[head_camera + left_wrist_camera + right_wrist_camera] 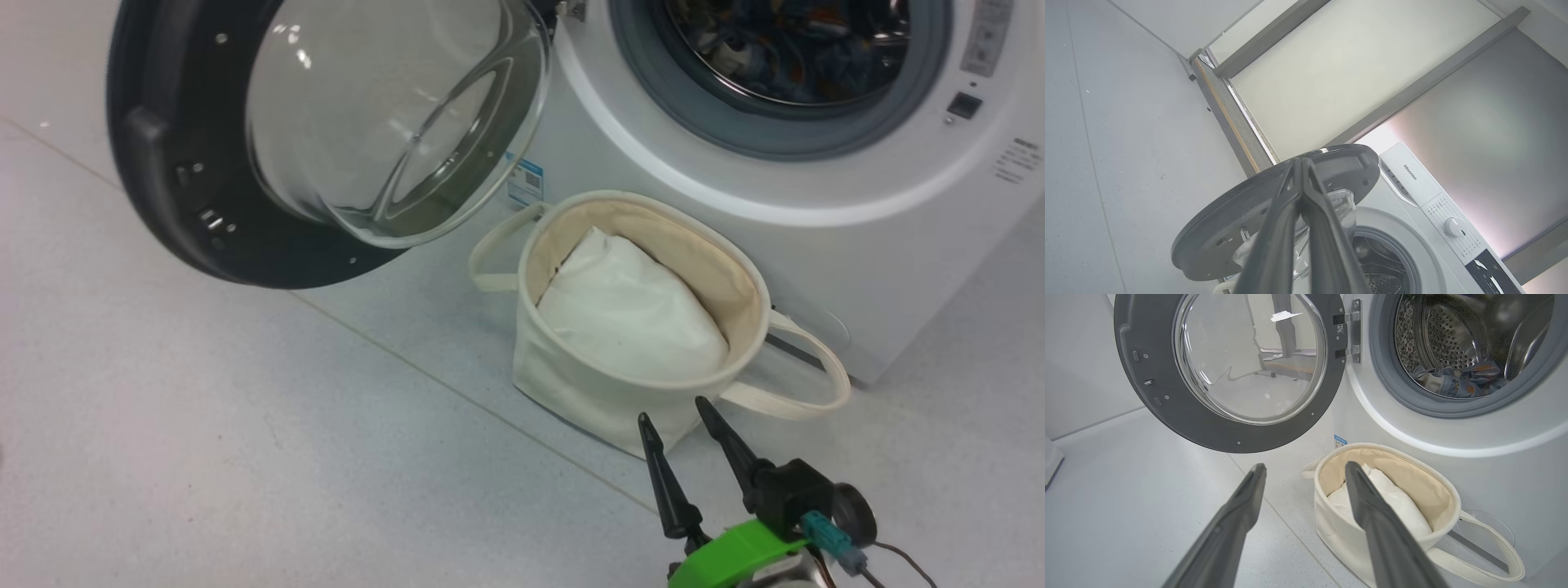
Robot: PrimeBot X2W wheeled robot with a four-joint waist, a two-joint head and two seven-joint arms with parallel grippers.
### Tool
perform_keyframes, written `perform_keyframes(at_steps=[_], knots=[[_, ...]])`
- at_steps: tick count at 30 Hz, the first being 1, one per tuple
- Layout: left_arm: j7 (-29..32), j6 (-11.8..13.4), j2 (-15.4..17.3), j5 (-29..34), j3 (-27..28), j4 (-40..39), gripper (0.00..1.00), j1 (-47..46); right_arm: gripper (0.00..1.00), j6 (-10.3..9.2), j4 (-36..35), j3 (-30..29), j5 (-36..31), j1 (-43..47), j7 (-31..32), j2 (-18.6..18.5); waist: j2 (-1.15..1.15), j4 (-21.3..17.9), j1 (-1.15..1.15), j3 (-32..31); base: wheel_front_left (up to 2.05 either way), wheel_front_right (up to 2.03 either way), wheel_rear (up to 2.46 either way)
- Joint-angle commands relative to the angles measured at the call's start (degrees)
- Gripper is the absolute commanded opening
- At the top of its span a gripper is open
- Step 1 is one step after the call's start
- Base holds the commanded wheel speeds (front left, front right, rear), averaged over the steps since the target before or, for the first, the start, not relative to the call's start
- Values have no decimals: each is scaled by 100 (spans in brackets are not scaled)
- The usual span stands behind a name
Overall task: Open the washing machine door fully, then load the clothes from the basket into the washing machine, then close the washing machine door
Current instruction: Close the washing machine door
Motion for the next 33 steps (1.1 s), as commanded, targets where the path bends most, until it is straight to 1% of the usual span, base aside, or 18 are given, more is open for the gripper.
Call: perform_keyframes(at_steps=[1,3,6,10,14,20,22,26,33], knots=[[133,-11,478,-88,304,124,0,-473,100,2,-168,107,-100,-235,-71,-8,0,-128,-1,99,0,0,0],[350,7,702,-282,371,667,0,-817,100,2,-184,107,-213,-304,-71,-8,0,-257,-1,201,0,0,0],[399,2,1048,-355,473,1333,0,-1262,100,2,-215,92,-351,-383,-71,-8,0,-458,-1,372,0,0,0],[348,-7,1300,-434,568,2074,0,-1742,100,2,-142,96,-457,-392,-71,-8,0,-691,-1,521,0,0,0],[332,-19,1428,-434,517,2604,0,-2100,100,2,-89,62,-551,-388,-71,-30,0,-876,-1,640,0,0,0],[231,-34,1606,-430,490,3161,0,-2458,100,2,-123,45,-566,-347,-71,-91,0,-1166,-1,698,0,0,0],[252,-36,1627,-468,505,3227,0,-2506,100,2,-119,11,-532,-331,-71,-107,0,-1207,-1,717,0,0,0],[224,-39,1725,-497,501,3440,0,-2651,100,2,-112,-240,-618,-307,-71,-240,0,-1323,-1,873,0,0,0],[106,-41,1759,-568,486,3630,0,-2792,100,2,-261,-209,-693,-312,-71,-431,0,-1480,-1,1120,0,0,0]])
